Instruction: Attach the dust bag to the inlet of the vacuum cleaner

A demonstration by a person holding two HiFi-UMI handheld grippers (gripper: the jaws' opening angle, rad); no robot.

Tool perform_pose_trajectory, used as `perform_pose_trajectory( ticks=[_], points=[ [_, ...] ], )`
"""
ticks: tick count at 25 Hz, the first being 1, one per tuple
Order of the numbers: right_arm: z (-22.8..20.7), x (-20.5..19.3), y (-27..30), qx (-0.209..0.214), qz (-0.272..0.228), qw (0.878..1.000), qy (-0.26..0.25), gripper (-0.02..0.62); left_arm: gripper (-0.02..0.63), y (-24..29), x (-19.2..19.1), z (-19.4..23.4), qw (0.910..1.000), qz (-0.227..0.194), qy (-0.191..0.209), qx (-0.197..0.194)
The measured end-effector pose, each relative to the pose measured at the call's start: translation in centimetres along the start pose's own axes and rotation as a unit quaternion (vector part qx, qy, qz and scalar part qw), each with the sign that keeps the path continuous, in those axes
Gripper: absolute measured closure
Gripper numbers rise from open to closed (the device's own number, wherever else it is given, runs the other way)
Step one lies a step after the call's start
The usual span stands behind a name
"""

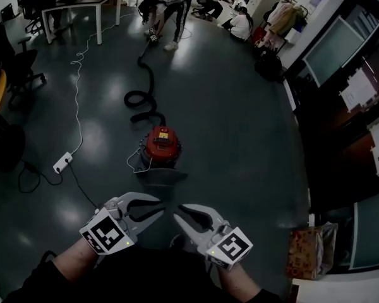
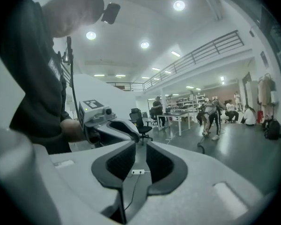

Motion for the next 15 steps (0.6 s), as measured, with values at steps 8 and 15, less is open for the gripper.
perform_pose_trajectory(
  ticks=[8, 15],
  points=[
    [-0.3, 1.4, -5.4, 0.028, -0.055, 0.997, 0.038, 0.592, 0.579, 2.1, 4.4, -4.5, 0.9996, -0.020, 0.005, 0.022],
    [-1.1, 0.2, -8.3, 0.058, -0.073, 0.995, 0.031, 0.594, 0.604, 4.7, 6.8, -6.6, 0.9985, -0.014, 0.018, 0.050]
  ],
)
Point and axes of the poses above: the fingertips, and each gripper's own axes: y forward along the fingers, z to its left, x out of its top, the point moved 3 cm from there along -y, backward along the fingers, and after that the axes turned 8 degrees about y, right-handed, at the moved point
